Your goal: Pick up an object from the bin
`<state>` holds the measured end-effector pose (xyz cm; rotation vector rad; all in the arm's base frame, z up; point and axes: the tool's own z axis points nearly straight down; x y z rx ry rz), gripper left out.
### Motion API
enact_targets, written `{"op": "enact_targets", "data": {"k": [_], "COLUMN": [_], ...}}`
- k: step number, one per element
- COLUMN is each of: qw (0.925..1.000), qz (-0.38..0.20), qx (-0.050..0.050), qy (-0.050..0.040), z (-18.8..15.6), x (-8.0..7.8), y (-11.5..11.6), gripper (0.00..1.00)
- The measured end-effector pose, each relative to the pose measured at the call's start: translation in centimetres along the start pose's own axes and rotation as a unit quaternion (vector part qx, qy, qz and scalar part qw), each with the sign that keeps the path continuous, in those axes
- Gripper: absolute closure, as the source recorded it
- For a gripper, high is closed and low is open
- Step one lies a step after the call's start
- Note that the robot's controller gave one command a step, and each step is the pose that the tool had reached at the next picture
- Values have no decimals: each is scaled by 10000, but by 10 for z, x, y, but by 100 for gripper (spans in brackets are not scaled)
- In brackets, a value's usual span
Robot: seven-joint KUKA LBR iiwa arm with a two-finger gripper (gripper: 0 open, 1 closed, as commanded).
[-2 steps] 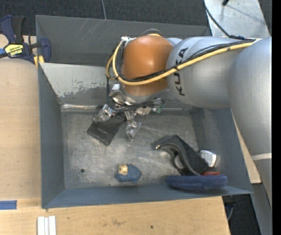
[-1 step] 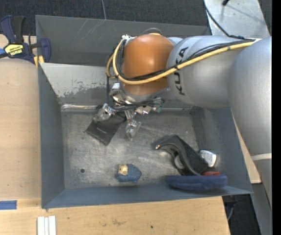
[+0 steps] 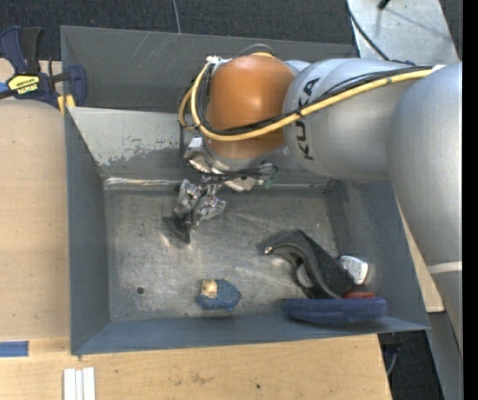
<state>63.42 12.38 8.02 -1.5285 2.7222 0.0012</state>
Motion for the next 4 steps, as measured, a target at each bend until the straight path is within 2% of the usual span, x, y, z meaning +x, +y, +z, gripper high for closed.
{"op": "enact_targets", "data": {"k": [1,2,4], "qw": [10000,10000,9999], "qz": [18,40,88], "qx": [-25,-14,-14], "qy": [50,53,52], "z": [-3,-53,-119], "x": [-1,-4,-7], "y": [-1,-4,-7], "gripper": [100,100,100]}}
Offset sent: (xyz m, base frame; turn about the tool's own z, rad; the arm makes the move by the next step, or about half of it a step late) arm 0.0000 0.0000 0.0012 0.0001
